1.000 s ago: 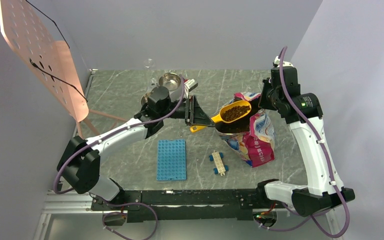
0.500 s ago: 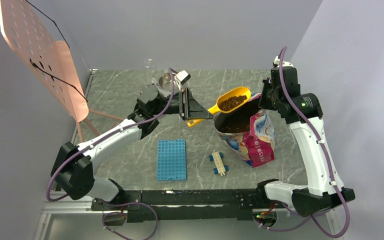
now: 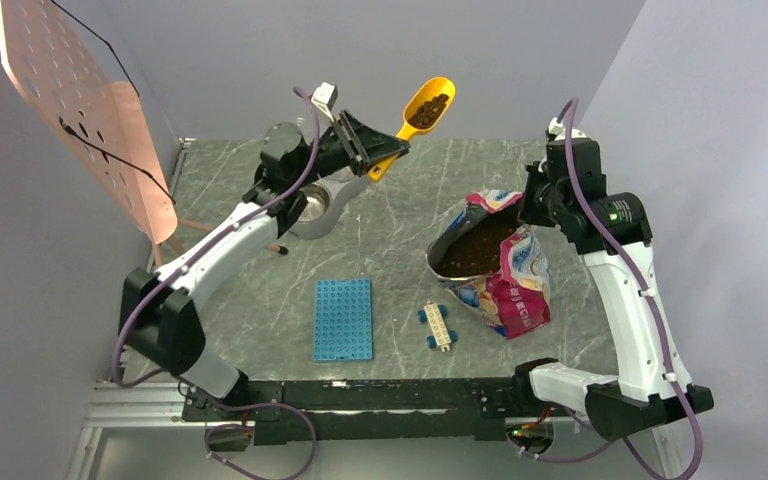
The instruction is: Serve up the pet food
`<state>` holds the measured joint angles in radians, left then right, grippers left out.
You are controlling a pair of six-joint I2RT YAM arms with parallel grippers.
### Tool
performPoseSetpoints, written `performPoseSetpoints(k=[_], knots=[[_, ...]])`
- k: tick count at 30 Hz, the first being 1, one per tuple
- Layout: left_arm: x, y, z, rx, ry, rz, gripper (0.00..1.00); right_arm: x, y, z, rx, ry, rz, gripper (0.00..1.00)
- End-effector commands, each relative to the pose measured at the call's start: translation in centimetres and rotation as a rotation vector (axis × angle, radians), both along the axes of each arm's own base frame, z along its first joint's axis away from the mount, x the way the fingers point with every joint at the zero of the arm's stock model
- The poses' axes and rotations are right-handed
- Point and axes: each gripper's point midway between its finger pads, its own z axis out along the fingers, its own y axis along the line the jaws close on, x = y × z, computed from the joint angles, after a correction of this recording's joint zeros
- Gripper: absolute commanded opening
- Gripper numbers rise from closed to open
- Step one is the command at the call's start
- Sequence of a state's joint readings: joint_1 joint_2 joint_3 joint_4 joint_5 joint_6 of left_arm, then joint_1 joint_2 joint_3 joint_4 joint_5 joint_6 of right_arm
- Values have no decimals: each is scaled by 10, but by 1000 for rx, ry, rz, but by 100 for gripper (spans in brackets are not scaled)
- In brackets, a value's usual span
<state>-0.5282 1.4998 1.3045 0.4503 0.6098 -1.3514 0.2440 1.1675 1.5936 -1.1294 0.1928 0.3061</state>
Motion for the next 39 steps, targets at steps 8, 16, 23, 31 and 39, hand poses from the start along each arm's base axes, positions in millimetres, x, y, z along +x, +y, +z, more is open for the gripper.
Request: performPoseSetpoints(k=[8,16,23,31,39], knots=[[98,7,-57,-42,51,199,0,0,21,101,112,-377,54,0],[109,52,-104,5,47,282,0,9,33,101,114,-367,71,0],[112,78,-147,5,71,294,0,18,34,97,82,-346,70,0],[127,82,-177,5,104,312,0,25,36,90,69,-322,70,0],[142,99,-201,16,135,379,0,23,32,88,52,-320,67,0]])
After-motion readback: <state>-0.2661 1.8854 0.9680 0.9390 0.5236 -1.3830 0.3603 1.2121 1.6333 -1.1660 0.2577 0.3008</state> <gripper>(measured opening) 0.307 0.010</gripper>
